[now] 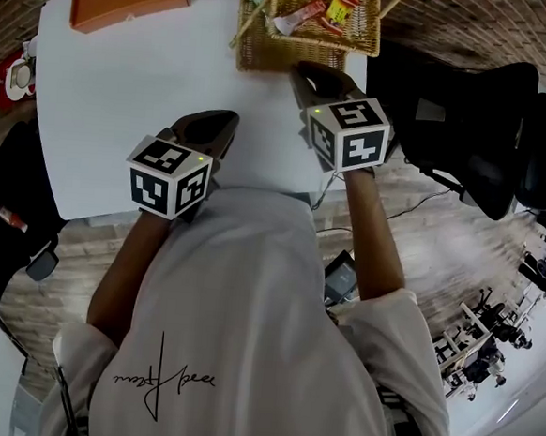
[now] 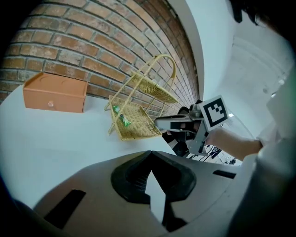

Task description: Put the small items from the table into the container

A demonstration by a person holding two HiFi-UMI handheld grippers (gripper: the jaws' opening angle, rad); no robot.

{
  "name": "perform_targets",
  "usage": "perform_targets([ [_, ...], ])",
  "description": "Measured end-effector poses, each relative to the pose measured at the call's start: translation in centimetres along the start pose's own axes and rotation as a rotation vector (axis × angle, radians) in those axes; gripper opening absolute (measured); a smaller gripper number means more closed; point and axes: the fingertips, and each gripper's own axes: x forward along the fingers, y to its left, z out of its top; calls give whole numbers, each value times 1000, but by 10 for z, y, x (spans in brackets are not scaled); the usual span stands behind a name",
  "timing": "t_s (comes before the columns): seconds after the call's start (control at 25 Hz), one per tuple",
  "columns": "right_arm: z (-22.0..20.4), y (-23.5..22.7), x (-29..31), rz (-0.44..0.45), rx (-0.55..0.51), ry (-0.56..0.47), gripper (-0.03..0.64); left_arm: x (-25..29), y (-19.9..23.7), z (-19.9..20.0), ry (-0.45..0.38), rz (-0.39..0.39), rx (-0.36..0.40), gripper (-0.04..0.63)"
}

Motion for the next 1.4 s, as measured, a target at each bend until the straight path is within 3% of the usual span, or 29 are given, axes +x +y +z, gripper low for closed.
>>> perform_targets([
  [0.72, -4, 19, -39, -15, 18, -56, 31, -10, -13, 8, -50, 7, 65, 11],
  [1.4, -10, 42, -69, -39, 52, -112, 21, -21, -29, 20, -107, 29, 178, 11],
])
